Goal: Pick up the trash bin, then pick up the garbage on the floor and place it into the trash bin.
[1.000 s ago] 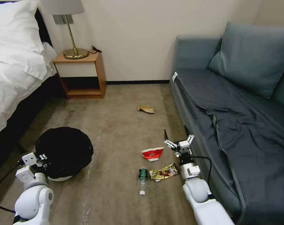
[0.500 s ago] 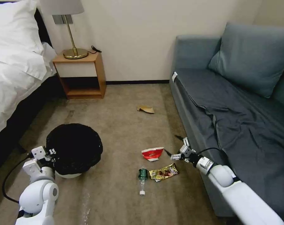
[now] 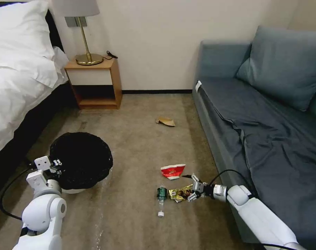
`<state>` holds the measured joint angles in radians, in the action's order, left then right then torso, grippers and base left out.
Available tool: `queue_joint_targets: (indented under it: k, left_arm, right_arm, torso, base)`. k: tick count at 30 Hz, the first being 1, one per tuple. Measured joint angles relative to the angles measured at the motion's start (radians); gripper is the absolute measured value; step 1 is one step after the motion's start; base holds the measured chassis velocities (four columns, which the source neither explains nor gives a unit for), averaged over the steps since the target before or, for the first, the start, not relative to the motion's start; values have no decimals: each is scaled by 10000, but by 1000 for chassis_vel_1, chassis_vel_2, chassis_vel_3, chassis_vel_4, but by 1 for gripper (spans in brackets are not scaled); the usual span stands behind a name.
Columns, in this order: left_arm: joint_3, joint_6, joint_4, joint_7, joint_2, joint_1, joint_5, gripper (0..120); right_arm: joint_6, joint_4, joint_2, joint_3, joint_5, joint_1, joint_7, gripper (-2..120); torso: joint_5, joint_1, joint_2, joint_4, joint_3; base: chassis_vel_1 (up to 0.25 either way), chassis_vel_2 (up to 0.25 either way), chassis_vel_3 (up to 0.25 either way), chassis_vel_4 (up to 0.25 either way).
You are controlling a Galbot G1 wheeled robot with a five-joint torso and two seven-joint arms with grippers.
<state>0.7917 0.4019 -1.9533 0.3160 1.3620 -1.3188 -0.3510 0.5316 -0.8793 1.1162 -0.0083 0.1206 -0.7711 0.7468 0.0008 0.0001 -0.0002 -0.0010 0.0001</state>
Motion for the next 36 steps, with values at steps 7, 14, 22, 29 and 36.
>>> queue_joint_targets:
  k: [7, 14, 22, 29, 36]
  left_arm:
    - [-33, -63, 11, -21, 76, 5, 35, 4]
    - [44, -171, 30, -67, 79, -102, 34, 4]
    - [62, -189, 27, -77, 80, -104, 23, 4]
    - [91, -279, 116, -124, 97, -109, 15, 4]
    - [114, -293, 104, -135, 40, -61, 9, 4]
  right_arm:
    - [11, 920, 234, -468, 212, 563, -291, 100]
    - [65, 1943, 879, -572, 1098, 877, -1003, 100]
    - [64, 2639, 1266, -538, 1326, 999, -1268, 100]
    - [55, 3174, 1498, -215, 1657, 942, -1721, 100]
    - [64, 3278, 1592, -63, 1498, 761, -2041, 79]
  torso:
    - [-9, -1, 0, 10, 0]
    - [-11, 0, -1, 3, 0]
    - [-10, 0, 0, 8, 0]
    - [-10, 0, 0, 9, 0]
    - [-10, 0, 2, 8, -2]
  base:
    - [0, 0, 0, 0]
    - [0, 0, 0, 0]
    - [0, 0, 0, 0]
    - [0, 0, 0, 0]
    - [0, 0, 0, 0]
